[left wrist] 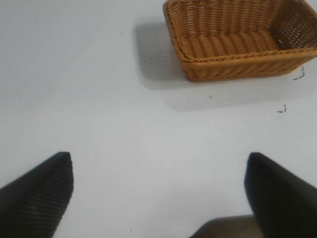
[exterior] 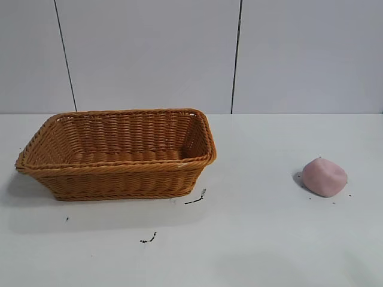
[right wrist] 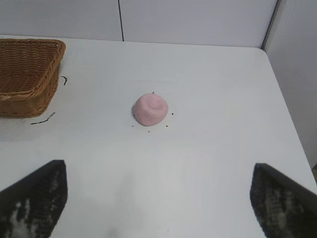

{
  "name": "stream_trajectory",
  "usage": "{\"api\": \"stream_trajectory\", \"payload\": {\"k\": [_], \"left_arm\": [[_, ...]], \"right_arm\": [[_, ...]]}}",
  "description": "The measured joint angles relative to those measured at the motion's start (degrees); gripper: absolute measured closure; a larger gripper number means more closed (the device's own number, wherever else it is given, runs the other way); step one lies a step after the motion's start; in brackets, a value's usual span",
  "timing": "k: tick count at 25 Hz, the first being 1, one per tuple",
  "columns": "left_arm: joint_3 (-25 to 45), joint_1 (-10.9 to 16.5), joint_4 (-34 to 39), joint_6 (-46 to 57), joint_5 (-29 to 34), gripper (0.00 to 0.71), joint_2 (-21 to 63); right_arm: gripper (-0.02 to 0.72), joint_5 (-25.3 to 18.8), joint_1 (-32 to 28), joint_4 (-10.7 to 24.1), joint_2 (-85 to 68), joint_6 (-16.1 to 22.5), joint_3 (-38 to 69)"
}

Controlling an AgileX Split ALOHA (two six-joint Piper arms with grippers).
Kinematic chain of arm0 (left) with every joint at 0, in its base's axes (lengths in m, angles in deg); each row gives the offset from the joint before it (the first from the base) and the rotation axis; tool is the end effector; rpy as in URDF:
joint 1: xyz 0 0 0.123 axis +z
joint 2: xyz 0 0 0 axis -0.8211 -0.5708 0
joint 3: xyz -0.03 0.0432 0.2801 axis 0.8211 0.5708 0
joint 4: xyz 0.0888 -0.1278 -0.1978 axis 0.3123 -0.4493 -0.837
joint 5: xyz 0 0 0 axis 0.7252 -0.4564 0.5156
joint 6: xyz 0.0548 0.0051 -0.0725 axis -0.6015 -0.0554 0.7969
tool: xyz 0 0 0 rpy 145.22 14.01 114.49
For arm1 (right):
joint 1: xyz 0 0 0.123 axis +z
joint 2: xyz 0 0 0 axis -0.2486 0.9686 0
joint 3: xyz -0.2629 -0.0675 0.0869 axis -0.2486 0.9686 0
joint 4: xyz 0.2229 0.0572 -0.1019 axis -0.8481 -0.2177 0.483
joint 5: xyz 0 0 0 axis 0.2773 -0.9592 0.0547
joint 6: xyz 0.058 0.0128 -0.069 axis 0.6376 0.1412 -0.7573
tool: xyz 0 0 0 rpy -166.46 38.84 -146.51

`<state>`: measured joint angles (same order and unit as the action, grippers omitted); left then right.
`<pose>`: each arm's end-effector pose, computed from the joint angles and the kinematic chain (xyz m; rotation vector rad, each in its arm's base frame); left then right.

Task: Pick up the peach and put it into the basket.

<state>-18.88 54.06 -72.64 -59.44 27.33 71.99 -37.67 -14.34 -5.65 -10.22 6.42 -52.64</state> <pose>-0.0064 -0.0029 0.2766 0.1010 2.0423 -0.0103 -0.0038 0.0027 0.2815 -0.0883 1.9887 -0.0128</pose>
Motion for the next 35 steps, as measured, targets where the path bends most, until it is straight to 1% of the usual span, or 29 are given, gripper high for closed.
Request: {"api": "stream_trajectory", "payload": {"k": [10,13,16,24,30,35], "left_arm": [[0.0,0.0,0.0,0.0,0.0,0.018,0.0],[0.0,0.0,0.0,0.0,0.0,0.018,0.0],[0.0,0.0,0.0,0.0,0.0,0.018,0.0],[0.0,0.0,0.0,0.0,0.0,0.018,0.0],[0.0,0.0,0.0,0.0,0.0,0.018,0.0],[0.0,0.0,0.0,0.0,0.0,0.018,0.0]], "right_arm": [[0.014,0.0,0.0,-0.05,0.0,0.0,0.0],[0.014,0.0,0.0,0.0,3.53,0.0,-1.4],[0.014,0.91,0.0,0.05,12.18,0.0,-4.46],[0.014,6.42,0.0,-0.56,45.11,0.0,-17.14],[0.014,6.74,0.0,-0.56,71.01,-0.26,-27.47],[0.014,7.09,1.64,-0.5,86.68,-1.5,-36.2]]}}
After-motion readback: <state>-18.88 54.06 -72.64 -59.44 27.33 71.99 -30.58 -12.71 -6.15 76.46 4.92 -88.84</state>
